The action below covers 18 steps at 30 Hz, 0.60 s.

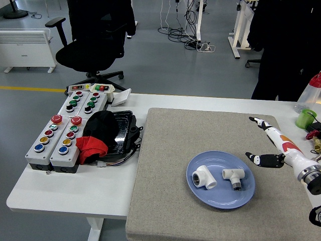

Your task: Pick pipe place plate twice

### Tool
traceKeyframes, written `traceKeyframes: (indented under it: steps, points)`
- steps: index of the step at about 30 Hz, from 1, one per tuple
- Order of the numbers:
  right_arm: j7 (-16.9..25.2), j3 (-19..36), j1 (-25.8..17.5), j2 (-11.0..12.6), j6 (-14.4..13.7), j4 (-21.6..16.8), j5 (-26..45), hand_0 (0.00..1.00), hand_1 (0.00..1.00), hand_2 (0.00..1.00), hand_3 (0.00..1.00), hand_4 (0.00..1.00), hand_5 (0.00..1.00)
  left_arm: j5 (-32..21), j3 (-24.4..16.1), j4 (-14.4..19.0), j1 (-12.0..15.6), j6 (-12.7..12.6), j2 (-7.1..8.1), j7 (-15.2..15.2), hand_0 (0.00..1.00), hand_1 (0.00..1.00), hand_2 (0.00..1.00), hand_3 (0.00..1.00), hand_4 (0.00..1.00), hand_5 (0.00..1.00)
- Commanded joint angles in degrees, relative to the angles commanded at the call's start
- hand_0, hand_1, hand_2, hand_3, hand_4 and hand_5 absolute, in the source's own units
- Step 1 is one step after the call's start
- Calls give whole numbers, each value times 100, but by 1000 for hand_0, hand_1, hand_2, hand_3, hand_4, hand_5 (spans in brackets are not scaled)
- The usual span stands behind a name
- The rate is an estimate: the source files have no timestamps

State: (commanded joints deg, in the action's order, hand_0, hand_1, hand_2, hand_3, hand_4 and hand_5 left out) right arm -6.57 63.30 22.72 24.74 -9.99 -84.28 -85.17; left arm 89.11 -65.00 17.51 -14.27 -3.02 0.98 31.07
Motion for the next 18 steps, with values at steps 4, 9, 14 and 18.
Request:
traceKeyframes:
  steps: [4,9,14,18]
  points:
    - [650,677,-347,-80,-80,31,968,895,879,994,898,550,256,37,-21,-4,41,12,-15,-6,648,629,637,552,382,998]
    - [640,1231,-587,74,106,37,2148,875,856,958,890,559,289,55,-5,-10,66,27,-12,-24,648,628,637,552,380,998]
    - [652,1557,-797,158,47,16,3377,865,848,942,875,549,364,65,-8,-15,90,33,-10,-33,648,628,639,550,380,998]
    - [689,1860,-1021,90,41,19,4382,865,848,942,875,549,364,-5,40,-24,97,24,-8,-53,648,628,639,550,380,998]
